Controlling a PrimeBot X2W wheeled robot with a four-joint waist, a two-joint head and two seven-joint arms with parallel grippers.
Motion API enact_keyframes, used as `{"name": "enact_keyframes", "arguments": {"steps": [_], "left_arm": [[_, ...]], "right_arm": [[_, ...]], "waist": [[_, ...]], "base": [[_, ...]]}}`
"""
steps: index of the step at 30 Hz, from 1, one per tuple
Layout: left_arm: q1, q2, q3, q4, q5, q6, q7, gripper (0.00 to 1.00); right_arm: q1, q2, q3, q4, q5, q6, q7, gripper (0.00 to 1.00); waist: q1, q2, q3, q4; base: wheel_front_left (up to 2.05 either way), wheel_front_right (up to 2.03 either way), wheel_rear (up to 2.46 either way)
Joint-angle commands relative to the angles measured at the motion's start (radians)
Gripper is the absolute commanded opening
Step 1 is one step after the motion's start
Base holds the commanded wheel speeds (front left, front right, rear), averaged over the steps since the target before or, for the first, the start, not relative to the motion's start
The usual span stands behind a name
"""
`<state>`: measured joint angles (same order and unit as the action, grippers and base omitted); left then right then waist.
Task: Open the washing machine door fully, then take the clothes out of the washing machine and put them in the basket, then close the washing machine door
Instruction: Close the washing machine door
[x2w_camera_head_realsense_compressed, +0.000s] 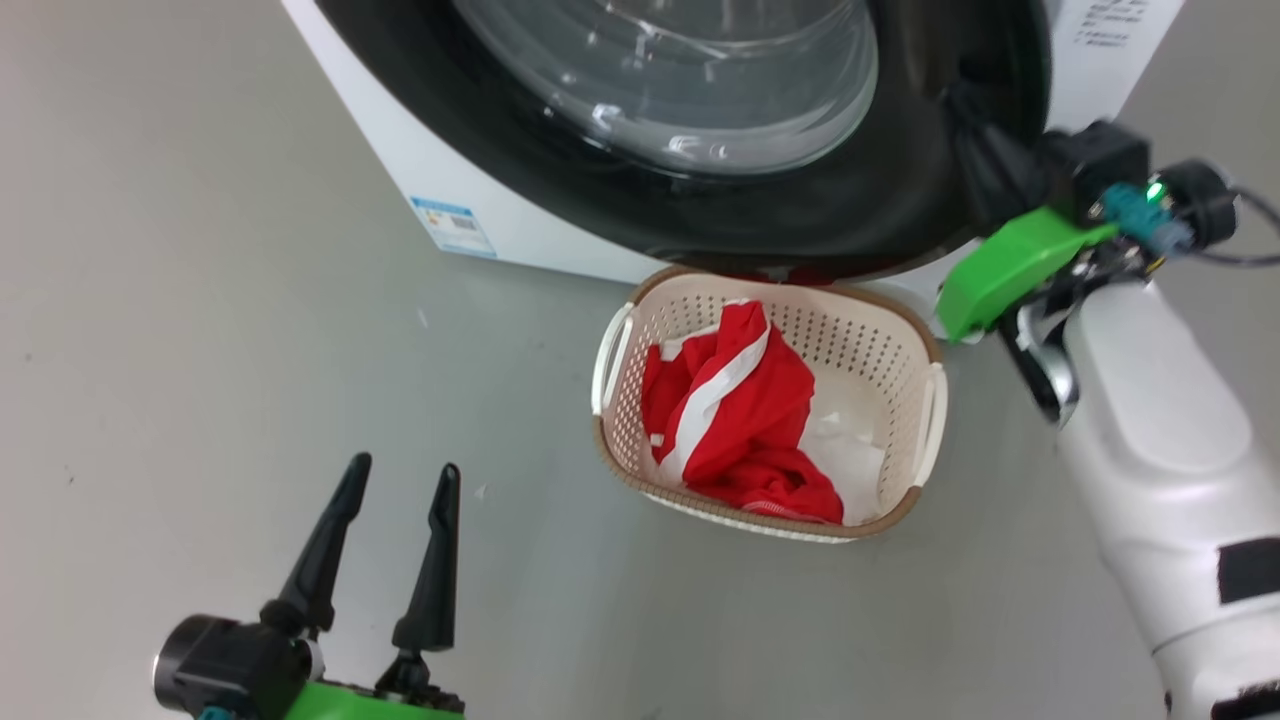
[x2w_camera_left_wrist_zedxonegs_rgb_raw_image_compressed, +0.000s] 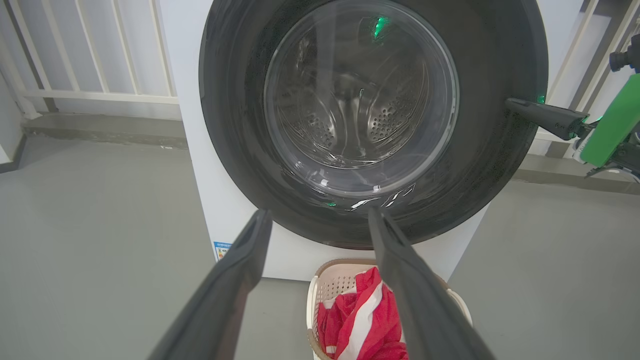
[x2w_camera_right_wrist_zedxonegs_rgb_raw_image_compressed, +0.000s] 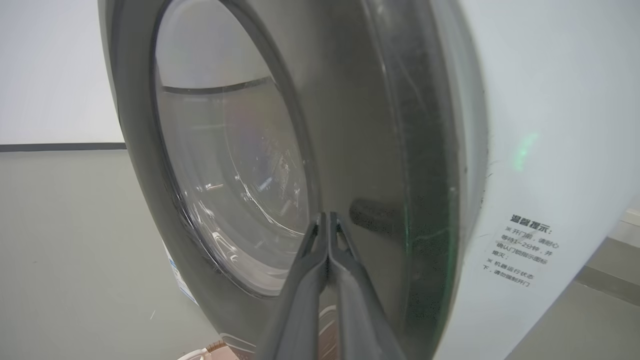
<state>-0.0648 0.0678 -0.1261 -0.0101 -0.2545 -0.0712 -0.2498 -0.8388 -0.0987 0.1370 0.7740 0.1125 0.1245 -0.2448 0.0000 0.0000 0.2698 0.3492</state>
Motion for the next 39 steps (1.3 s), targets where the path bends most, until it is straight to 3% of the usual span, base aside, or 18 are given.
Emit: {"name": "enact_keyframes", "arguments": {"steps": [1,12,21,36,38,39], "left_arm": [[-0.029,0.007,0.039,-0.022,0.011,-0.007,-0.012,1.00],[-0.059,-0.007,0.051,-0.013,0.007,-0.019,-0.012,1.00],[-0.087,-0.012,0.049,0.000,0.008,-0.029,-0.012,1.00],[-0.090,-0.016,0.059,0.020,0.016,-0.033,-0.012,1.00],[-0.089,-0.016,0.064,0.025,0.008,-0.030,-0.012,1.00],[-0.088,-0.016,0.066,0.027,0.001,-0.028,-0.012,1.00]], "right_arm": [[-0.030,0.009,0.006,-0.016,-0.014,0.006,-0.010,0.00],[-0.172,-0.012,-0.044,0.048,-0.062,0.006,-0.017,0.00],[-0.256,-0.012,-0.146,0.035,-0.088,0.006,-0.017,0.00],[-0.224,0.028,-0.164,0.023,-0.090,0.006,-0.017,0.00],[-0.203,0.033,-0.167,0.014,-0.079,0.006,-0.017,0.44],[-0.191,0.036,-0.173,0.010,-0.070,0.006,-0.017,1.00]], "waist": [[0.0000,0.0000,0.020,0.014],[0.0000,0.0000,0.090,0.030],[0.0000,0.0000,0.130,0.038],[0.0000,0.0000,0.100,0.003],[0.0000,0.0000,0.090,-0.008],[0.0000,0.0000,0.085,-0.014]], "base": [[0.00,0.00,0.00],[0.00,0.00,0.00],[0.00,0.00,0.00],[0.00,0.00,0.00],[0.00,0.00,0.00],[0.00,0.00,0.00]]}}
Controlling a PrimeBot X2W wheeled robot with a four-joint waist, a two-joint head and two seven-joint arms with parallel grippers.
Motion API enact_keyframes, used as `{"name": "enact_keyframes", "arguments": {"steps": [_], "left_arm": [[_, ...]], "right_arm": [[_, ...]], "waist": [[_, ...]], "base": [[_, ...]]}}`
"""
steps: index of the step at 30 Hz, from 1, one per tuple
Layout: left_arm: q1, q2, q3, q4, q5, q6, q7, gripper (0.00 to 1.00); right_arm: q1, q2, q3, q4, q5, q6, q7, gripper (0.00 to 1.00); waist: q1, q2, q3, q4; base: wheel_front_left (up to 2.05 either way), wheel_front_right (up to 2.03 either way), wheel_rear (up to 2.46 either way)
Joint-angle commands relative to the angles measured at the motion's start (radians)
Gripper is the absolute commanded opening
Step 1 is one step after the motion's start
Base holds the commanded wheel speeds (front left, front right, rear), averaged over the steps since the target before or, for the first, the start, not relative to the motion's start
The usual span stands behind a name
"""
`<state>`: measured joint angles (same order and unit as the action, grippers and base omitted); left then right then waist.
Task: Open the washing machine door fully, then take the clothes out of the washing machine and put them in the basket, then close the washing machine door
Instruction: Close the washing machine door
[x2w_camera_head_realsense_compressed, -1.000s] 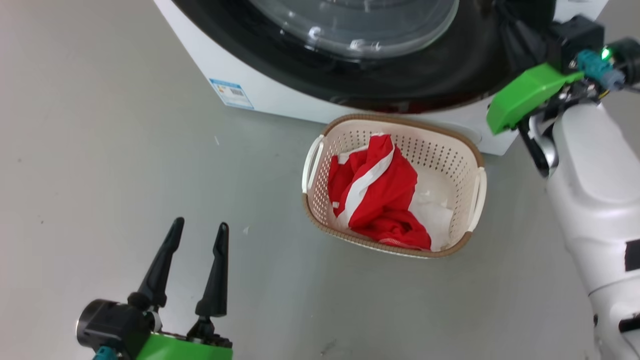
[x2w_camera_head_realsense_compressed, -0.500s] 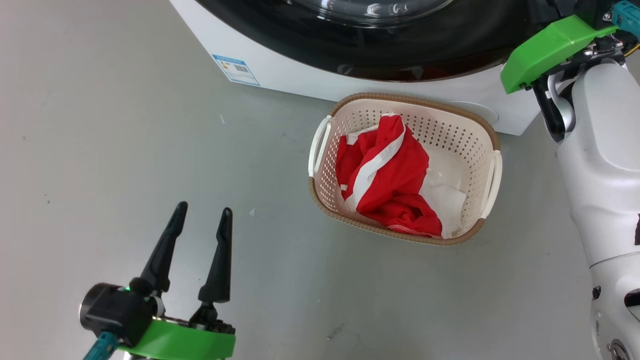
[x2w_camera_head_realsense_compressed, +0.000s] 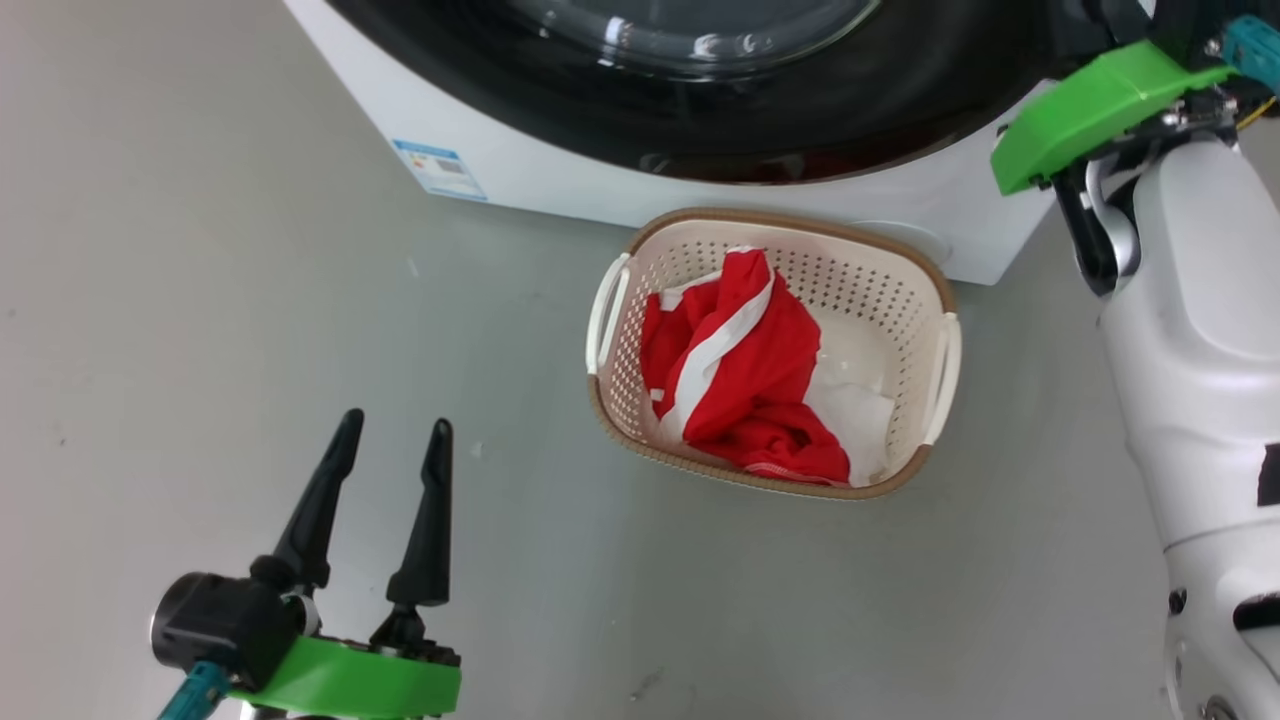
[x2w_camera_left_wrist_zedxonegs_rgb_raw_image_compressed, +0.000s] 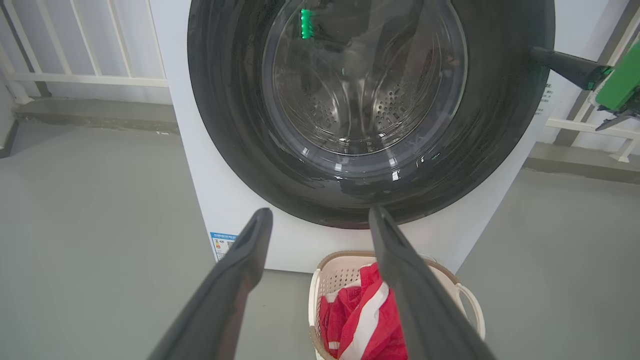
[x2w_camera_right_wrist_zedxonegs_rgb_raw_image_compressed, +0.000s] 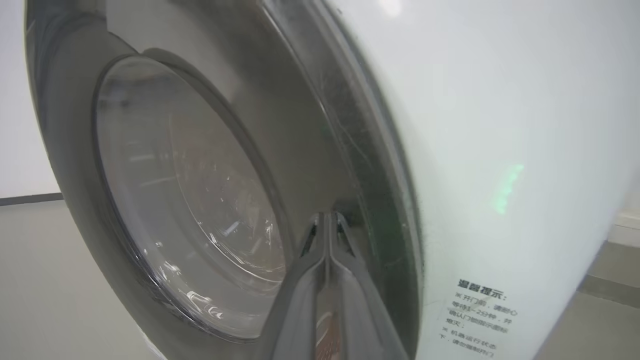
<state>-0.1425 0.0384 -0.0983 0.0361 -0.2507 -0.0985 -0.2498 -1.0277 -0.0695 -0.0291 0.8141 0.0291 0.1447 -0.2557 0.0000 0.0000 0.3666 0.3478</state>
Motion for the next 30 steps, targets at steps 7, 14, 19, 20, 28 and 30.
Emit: {"name": "enact_keyframes", "arguments": {"steps": [7,14,19,20,28,30], "left_arm": [[-0.004,0.012,0.053,-0.010,-0.009,0.019,-0.012,1.00],[0.003,0.012,0.063,-0.018,-0.004,0.037,-0.012,1.00],[0.010,0.012,0.071,-0.019,-0.007,0.035,-0.012,1.00],[0.012,0.012,0.072,-0.019,-0.007,0.034,-0.012,1.00],[0.029,0.012,0.074,-0.023,0.003,0.030,-0.012,1.00],[0.033,0.012,0.076,-0.022,0.007,0.032,-0.012,1.00]], "right_arm": [[0.101,0.016,0.035,-0.063,0.046,-0.014,-0.006,1.00],[0.219,0.019,0.060,-0.137,0.062,-0.014,-0.006,1.00],[0.304,0.019,0.052,-0.212,0.071,-0.014,-0.006,1.00],[0.322,0.019,0.049,-0.229,0.071,-0.014,-0.006,1.00],[0.474,0.019,0.017,-0.374,0.052,-0.014,-0.006,1.00],[0.521,0.019,0.007,-0.425,0.045,-0.014,-0.006,1.00]], "waist": [[0.0000,0.0000,-0.051,-0.070],[0.0000,0.0000,-0.096,-0.141],[0.0000,0.0000,-0.134,-0.193],[0.0000,0.0000,-0.141,-0.204],[0.0000,0.0000,-0.207,-0.262],[0.0000,0.0000,-0.224,-0.271]], "base": [[0.00,0.00,0.00],[0.00,0.00,0.00],[0.00,0.00,0.00],[0.00,0.00,0.00],[0.00,0.00,0.00],[0.00,0.00,0.00]]}}
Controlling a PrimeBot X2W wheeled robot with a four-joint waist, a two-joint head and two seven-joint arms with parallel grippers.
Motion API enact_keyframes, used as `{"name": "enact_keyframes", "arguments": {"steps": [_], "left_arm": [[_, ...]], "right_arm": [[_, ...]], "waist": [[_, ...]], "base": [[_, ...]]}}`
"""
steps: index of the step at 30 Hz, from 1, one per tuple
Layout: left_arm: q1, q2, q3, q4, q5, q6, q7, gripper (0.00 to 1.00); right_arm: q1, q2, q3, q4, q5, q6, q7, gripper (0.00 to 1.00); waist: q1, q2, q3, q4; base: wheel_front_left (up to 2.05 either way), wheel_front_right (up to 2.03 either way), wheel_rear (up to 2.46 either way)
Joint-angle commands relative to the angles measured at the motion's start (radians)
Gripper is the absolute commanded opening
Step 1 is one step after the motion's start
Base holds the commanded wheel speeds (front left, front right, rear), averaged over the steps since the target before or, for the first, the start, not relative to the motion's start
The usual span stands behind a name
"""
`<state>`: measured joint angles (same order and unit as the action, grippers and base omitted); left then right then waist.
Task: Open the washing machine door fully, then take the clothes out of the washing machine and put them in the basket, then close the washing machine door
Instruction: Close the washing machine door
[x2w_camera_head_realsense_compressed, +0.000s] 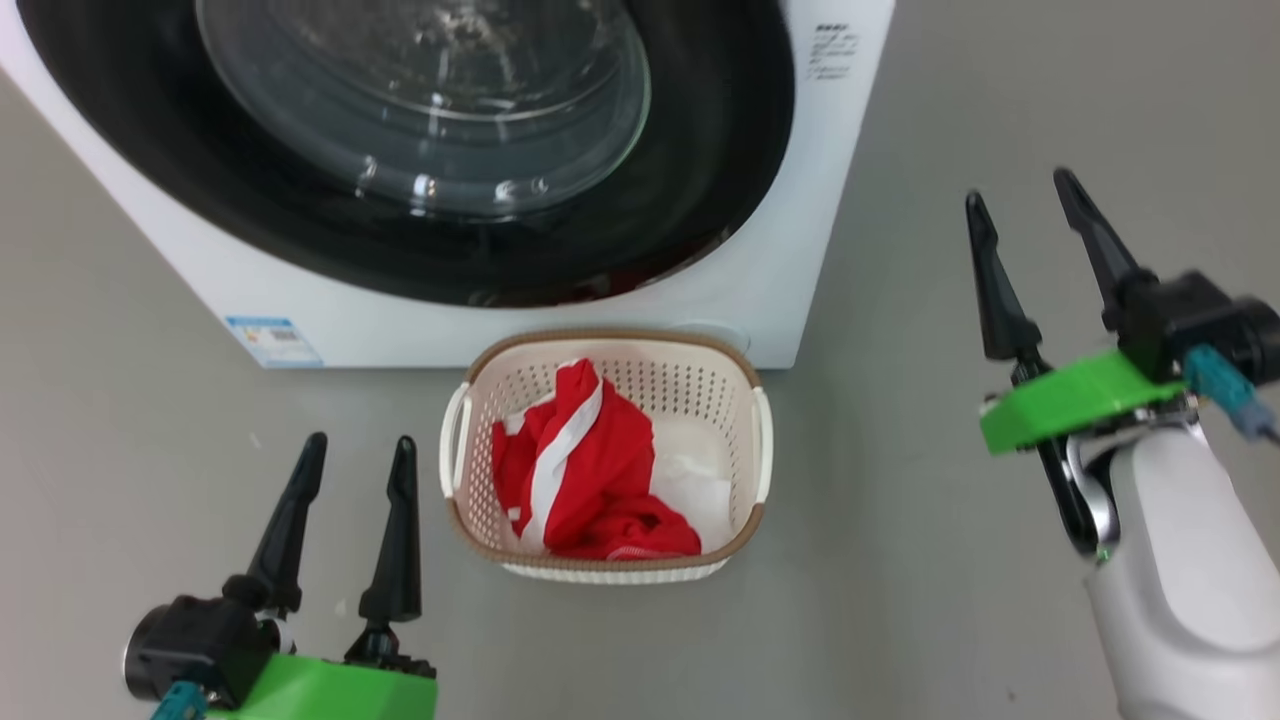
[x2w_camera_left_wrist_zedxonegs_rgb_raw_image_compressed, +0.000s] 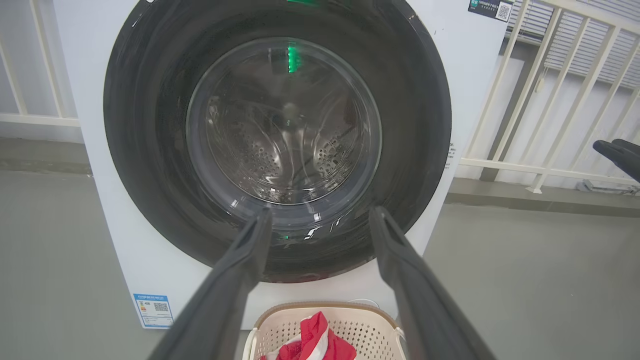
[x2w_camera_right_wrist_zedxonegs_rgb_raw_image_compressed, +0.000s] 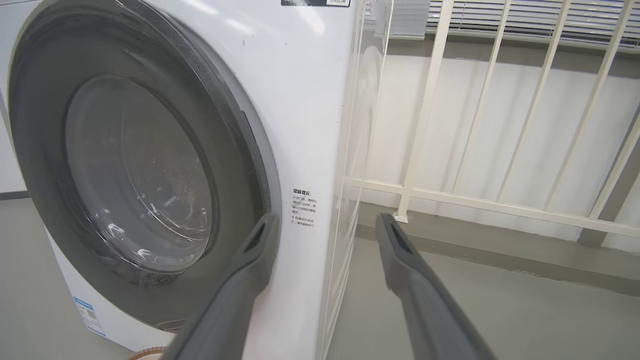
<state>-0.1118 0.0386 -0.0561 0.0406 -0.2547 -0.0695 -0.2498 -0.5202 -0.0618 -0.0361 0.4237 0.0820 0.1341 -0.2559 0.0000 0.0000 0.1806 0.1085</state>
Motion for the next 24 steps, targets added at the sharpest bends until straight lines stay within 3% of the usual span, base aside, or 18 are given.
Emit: {"name": "enact_keyframes", "arguments": {"steps": [1,3,24], "left_arm": [[0.006,0.012,0.036,-0.025,0.012,0.004,-0.012,1.00],[0.020,0.012,0.043,-0.022,0.009,0.009,-0.012,1.00],[0.114,0.041,0.044,-0.027,0.068,0.032,-0.012,1.00]], "right_arm": [[0.039,0.011,0.008,-0.058,-0.009,-0.003,-0.006,1.00],[0.111,0.012,-0.007,-0.116,-0.011,-0.003,-0.006,1.00],[0.380,0.012,-0.026,-0.250,0.020,-0.003,-0.006,1.00]], "waist": [[0.0000,0.0000,-0.047,-0.036],[0.0000,0.0000,-0.068,-0.050],[0.0000,0.0000,-0.175,-0.092]], "base": [[0.00,0.00,0.00],[0.00,0.00,0.00],[0.00,0.00,0.00]]}}
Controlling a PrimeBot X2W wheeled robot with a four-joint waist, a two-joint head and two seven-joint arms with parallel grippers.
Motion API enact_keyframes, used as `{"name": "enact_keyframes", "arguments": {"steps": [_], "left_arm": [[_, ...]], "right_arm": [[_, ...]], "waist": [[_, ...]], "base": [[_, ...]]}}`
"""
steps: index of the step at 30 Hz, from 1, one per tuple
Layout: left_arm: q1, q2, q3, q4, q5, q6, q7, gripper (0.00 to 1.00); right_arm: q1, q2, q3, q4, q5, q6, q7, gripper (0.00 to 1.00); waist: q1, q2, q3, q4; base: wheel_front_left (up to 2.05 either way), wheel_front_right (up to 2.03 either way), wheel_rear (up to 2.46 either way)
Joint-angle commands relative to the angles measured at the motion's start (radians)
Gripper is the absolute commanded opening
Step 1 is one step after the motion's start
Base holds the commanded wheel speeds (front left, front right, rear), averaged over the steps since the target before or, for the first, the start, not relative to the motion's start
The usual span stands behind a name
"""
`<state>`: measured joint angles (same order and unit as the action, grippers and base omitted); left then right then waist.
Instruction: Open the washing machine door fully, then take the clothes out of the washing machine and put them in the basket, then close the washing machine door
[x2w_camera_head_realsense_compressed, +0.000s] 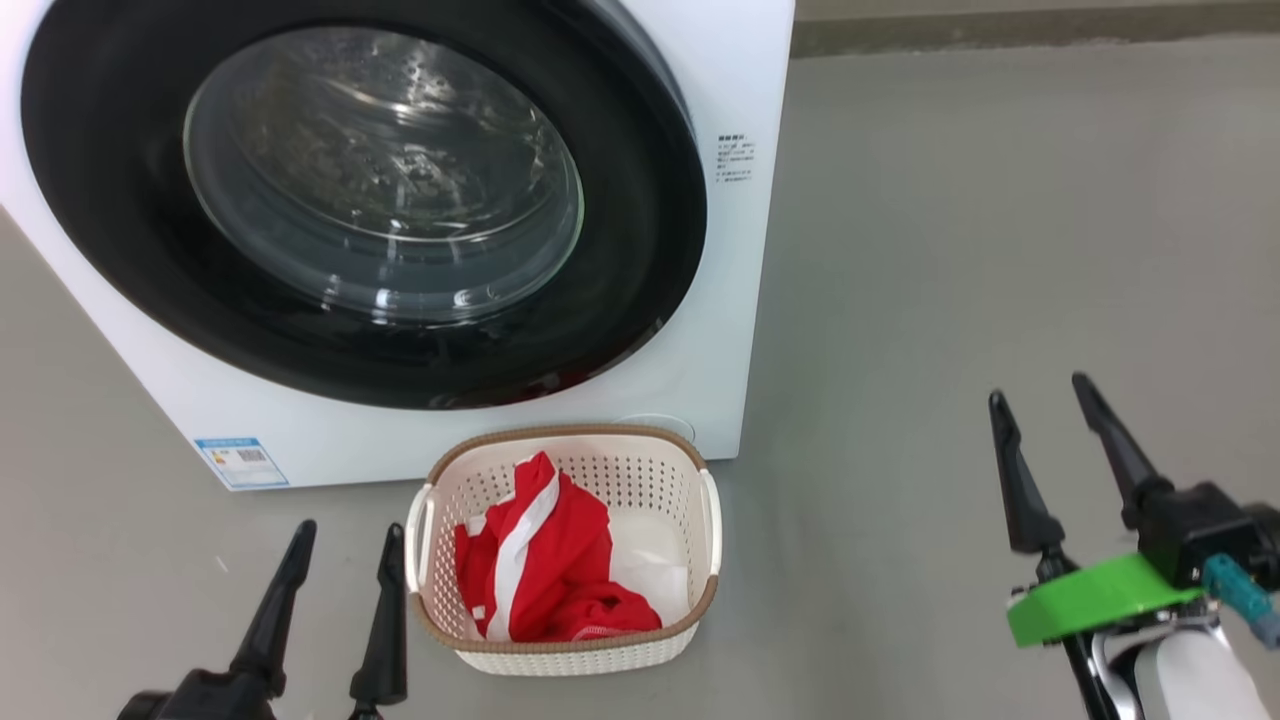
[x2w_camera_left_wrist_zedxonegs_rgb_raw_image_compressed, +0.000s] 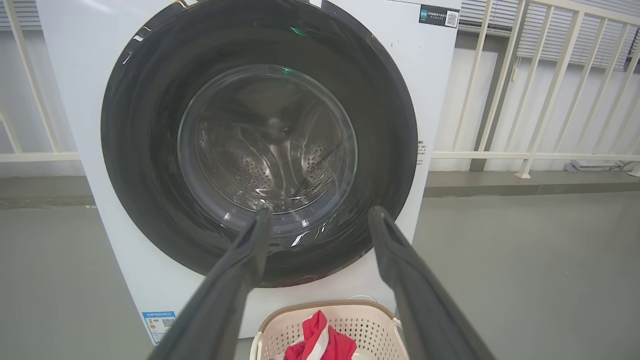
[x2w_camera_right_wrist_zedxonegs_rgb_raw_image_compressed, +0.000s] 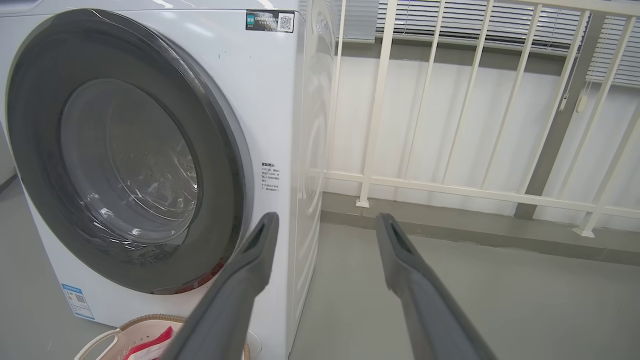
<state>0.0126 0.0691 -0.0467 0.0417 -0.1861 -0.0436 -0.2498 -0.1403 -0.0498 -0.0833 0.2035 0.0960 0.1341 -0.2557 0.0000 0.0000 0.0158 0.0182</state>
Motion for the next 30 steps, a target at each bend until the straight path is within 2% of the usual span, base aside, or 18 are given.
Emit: {"name": "enact_keyframes", "arguments": {"steps": [1,14,25,26,30], "left_arm": [[-0.004,0.009,0.037,-0.030,-0.002,0.008,-0.012,1.00],[0.062,0.000,0.064,-0.063,0.000,0.026,-0.012,1.00],[0.069,0.001,0.073,-0.059,0.013,0.029,-0.012,1.00],[0.087,-0.004,0.037,-0.034,0.007,0.024,0.000,0.00],[0.092,-0.010,0.032,0.002,0.008,0.026,0.004,0.00]], "right_arm": [[0.013,-0.001,0.022,-0.034,0.007,-0.003,-0.006,1.00],[0.141,0.000,0.023,-0.078,0.063,-0.003,-0.006,1.00],[0.163,0.000,0.043,-0.083,0.084,-0.003,-0.006,1.00],[0.180,0.008,0.018,-0.057,0.082,0.000,0.000,0.00],[0.185,0.017,0.022,-0.021,0.082,0.000,0.001,0.00]], "waist": [[0.0000,0.0000,-0.016,-0.001],[0.0000,0.0000,-0.058,-0.007],[0.0000,0.0000,-0.060,-0.012],[0.0000,0.0000,-0.060,-0.012],[0.0000,0.0000,-0.060,-0.012]], "base": [[0.00,0.00,0.00],[0.00,0.00,0.00],[0.00,0.00,0.00],[0.00,0.00,0.00],[0.00,0.00,0.00]]}}
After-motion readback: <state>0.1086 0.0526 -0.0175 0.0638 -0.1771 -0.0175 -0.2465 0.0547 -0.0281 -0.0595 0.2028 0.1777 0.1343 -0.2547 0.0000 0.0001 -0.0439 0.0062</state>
